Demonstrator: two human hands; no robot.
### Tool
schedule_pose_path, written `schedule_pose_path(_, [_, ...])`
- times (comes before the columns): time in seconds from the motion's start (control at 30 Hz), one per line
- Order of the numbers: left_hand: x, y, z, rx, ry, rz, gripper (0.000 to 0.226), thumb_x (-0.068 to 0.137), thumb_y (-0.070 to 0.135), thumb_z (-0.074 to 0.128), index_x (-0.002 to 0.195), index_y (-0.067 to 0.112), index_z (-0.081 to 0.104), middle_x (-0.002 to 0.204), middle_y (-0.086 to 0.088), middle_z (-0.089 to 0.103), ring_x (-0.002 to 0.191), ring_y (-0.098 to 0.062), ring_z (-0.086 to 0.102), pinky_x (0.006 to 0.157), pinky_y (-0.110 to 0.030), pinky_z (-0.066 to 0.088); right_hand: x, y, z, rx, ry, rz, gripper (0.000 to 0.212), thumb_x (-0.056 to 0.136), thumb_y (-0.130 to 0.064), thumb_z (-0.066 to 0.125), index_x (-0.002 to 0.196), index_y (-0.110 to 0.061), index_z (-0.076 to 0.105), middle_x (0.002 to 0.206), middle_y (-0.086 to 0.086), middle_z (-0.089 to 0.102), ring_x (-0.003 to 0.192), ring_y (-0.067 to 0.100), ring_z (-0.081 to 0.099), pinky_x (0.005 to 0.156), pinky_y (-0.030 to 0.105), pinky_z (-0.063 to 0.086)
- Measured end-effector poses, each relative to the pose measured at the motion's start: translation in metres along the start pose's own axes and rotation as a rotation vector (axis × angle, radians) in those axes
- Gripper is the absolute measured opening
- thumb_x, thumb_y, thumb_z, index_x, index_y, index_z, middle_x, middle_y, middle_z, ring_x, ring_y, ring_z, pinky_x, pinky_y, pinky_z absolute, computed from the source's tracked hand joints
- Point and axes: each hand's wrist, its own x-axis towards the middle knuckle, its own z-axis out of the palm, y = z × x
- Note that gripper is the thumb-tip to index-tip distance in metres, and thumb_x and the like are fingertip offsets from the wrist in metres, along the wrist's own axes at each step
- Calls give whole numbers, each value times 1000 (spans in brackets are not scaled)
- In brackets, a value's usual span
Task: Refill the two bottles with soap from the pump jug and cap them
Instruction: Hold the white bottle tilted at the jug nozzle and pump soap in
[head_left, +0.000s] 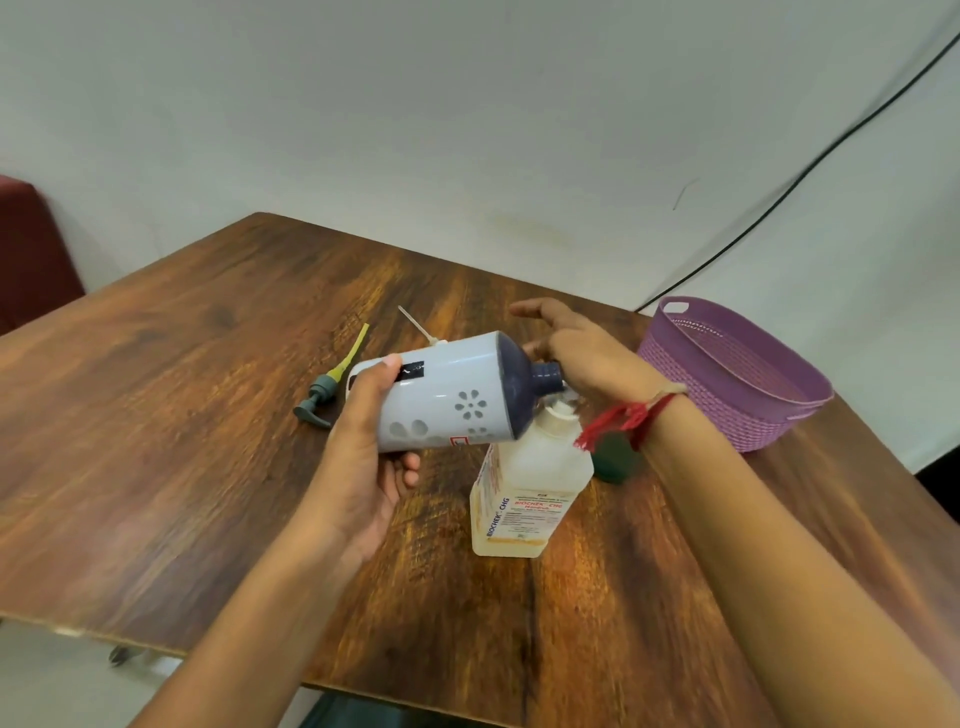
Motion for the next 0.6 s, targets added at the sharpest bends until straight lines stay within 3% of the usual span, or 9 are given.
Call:
schedule_pose_path(0.13, [-1,4,2,-17,-23,28,41,67,55,57,93,22,59,64,1,57,42,-5,42,35,-14,37,3,-14,-7,-68,-98,-32,30,93,1,38,105,-18,58,114,6,58,93,14,56,76,20,48])
schedule_pose_path(0.17, [0,4,2,-19,-17,38,41,67,54,56,92,22,59,64,1,56,42,-5,41,34,-14,37,3,-14,-6,-44,-113,-42,29,93,1,38,96,-18,60,111,7,60,93,17,56,75,21,49])
schedule_pose_path(0.23, [1,2,0,-21,-5,45,38,67,54,57,90,23,59,63,1,56,41,-5,40,33,-14,36,0,-8,1,81,-80,-35,36,92,5,34,83,-18,60,94,6,61,78,16,57,55,15,49])
schedule_pose_path(0.27, [1,0,-1,-19,-6,35,37,68,53,57,89,23,60,63,1,56,41,-5,40,34,-13,35,-2,-5,5,150,-39,-29,37,90,7,33,81,-16,60,89,5,60,72,15,56,49,14,48])
schedule_pose_path(0.33, [1,-2,-2,-25,-9,3,37,67,54,57,87,22,60,61,1,57,40,-5,40,34,-12,35,-3,3,9,200,42,-50,35,86,9,35,85,-15,61,92,8,61,74,16,57,53,18,50])
schedule_pose_path(0.47, [0,2,-2,-36,-14,23,34,68,55,65,83,24,62,60,1,56,40,-6,40,33,-13,36,0,-9,-2,-24,-25,-76,30,91,2,37,96,-15,60,102,7,61,85,15,57,64,21,46])
schedule_pose_path(0.6, [4,4,0,-31,13,34,34,66,54,58,82,24,61,58,1,54,38,-6,39,33,-13,35,-1,-17,-9,-181,-52,-126,33,90,4,35,86,-16,60,92,1,59,86,16,55,70,24,45])
